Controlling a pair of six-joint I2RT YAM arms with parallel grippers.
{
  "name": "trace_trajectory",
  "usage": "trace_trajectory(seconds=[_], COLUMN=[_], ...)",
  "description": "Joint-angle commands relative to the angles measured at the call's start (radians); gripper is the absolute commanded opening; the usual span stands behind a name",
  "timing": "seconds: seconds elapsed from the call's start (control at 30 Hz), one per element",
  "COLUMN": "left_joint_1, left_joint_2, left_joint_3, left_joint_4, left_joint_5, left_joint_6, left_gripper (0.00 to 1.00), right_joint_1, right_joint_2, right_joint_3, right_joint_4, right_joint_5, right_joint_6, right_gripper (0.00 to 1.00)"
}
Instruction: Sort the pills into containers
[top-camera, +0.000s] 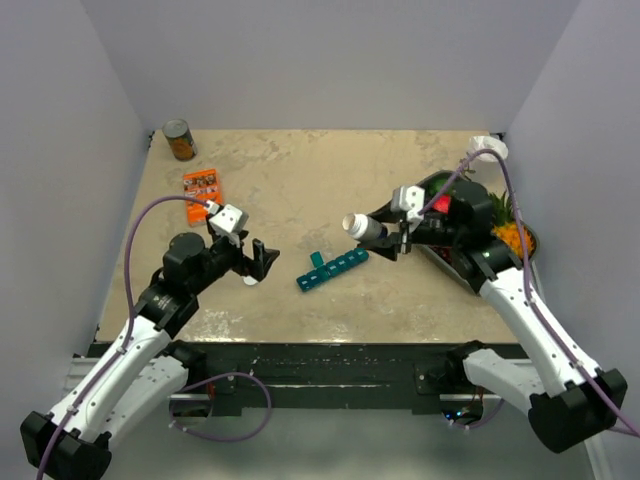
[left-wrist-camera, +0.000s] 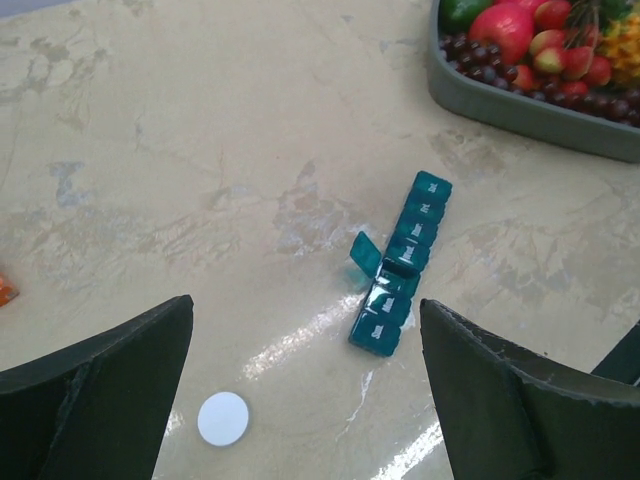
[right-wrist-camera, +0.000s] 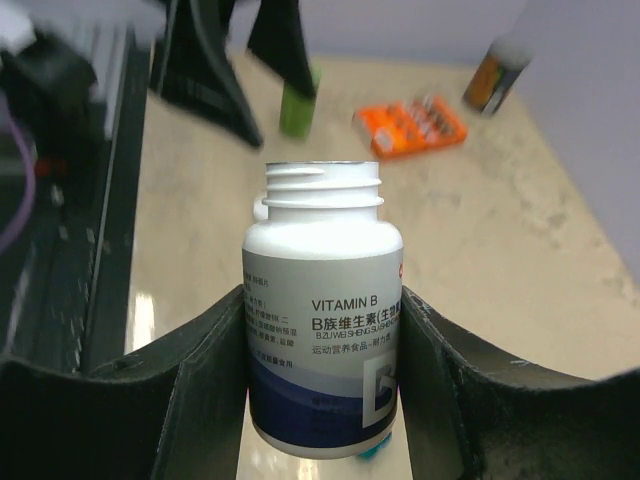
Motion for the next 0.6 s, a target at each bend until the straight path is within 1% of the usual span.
trace_trajectory(seconds=[0.0,0.03,0.07,0.1,0.17,0.27,0.37,0.47,0.53,0.57], left_joint_1=[0.005,0.005,0.005,0.005,0.005,0.007,0.008,0.008,0.008,0.008], left_joint_2=[0.013,0.036,0.05,0.064,0.087,0.081,0.066,0.061,0.055,0.05], left_joint_3=[-0.015,-0.01,0.002,0.01,0.021,0.016,0.008,0.008,0.008,0.007], left_joint_4=[0.011,0.005,-0.016,-0.027,-0.035,-0.029,-0.019,-0.022,-0.026,-0.026], left_joint_5=[-0.112,-0.155,-0.173,-0.187,-0.194,-0.192,-0.192,-0.191,-0.194,-0.197], left_joint_6=[0.011,0.009,0.011,0.009,0.009,0.015,0.017,0.018,0.017,0.018], left_gripper=[0.99,0.99,0.99,0.99,0.99,0.99,0.99,0.99,0.99,0.99], right_joint_1=[0.031,0.036,0.042,0.05,0.056,0.062,0.074,0.112,0.131,0.134], right_joint_2=[0.09,0.111,0.133,0.183,0.229,0.3,0.351,0.409,0.432,0.472], right_joint_3=[0.032,0.038,0.048,0.069,0.089,0.121,0.123,0.14,0.153,0.192], right_joint_4=[-0.516,-0.552,-0.631,-0.668,-0.725,-0.721,-0.684,-0.699,-0.698,-0.745], right_joint_5=[0.016,0.047,0.097,0.114,0.149,0.154,0.169,0.205,0.202,0.194], right_joint_6=[-0.716,-0.761,-0.807,-0.891,-0.939,-0.947,-0.904,-0.942,-0.938,-0.973], right_gripper=[0.0,0.0,0.0,0.0,0.0,0.0,0.0,0.0,0.0,0.0])
